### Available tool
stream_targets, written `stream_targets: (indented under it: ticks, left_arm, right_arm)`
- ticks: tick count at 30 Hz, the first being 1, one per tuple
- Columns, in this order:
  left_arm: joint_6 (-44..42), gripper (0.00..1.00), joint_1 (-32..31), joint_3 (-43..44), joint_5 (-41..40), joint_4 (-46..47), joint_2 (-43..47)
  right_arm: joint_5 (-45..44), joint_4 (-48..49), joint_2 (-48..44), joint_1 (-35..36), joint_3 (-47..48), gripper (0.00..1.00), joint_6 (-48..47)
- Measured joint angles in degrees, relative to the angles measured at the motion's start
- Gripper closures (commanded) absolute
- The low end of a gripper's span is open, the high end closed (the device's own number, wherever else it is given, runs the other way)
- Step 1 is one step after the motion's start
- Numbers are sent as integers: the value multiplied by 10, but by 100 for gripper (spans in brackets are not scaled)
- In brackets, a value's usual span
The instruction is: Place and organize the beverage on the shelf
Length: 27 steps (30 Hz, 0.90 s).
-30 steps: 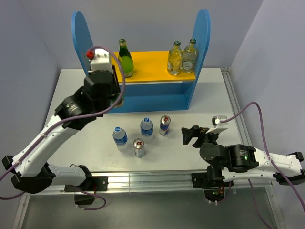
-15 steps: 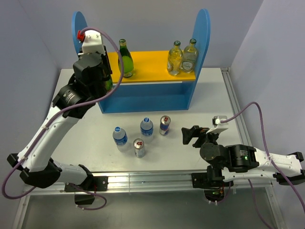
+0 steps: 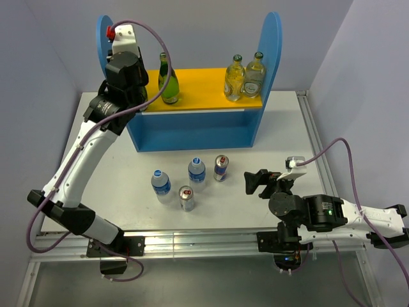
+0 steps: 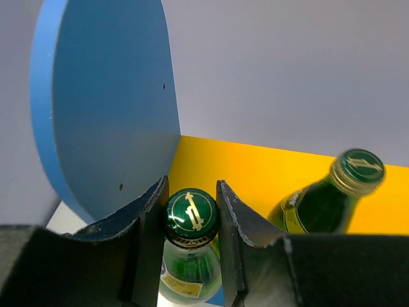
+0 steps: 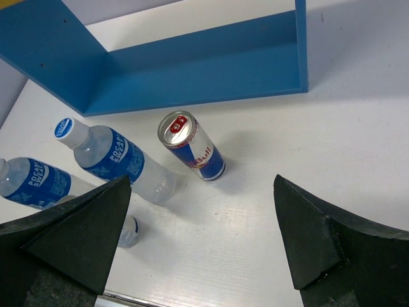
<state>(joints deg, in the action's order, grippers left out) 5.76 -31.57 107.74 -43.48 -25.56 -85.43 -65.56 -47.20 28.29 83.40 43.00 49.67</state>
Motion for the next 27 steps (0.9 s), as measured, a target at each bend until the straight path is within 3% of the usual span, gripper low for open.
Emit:
stream_targets:
  ticks: [25,26,27]
  left_arm:
    - [63,100,45,-24,99,95,-43]
    - [61,99,45,-24,99,100,-45]
    - [60,91,46,-24,100,104,-47]
  right_arm:
    - [0,-5,-9,0,-4,1,14]
    - [0,-5,-9,0,-4,1,15]
    - [0,-5,-9,0,-4,1,15]
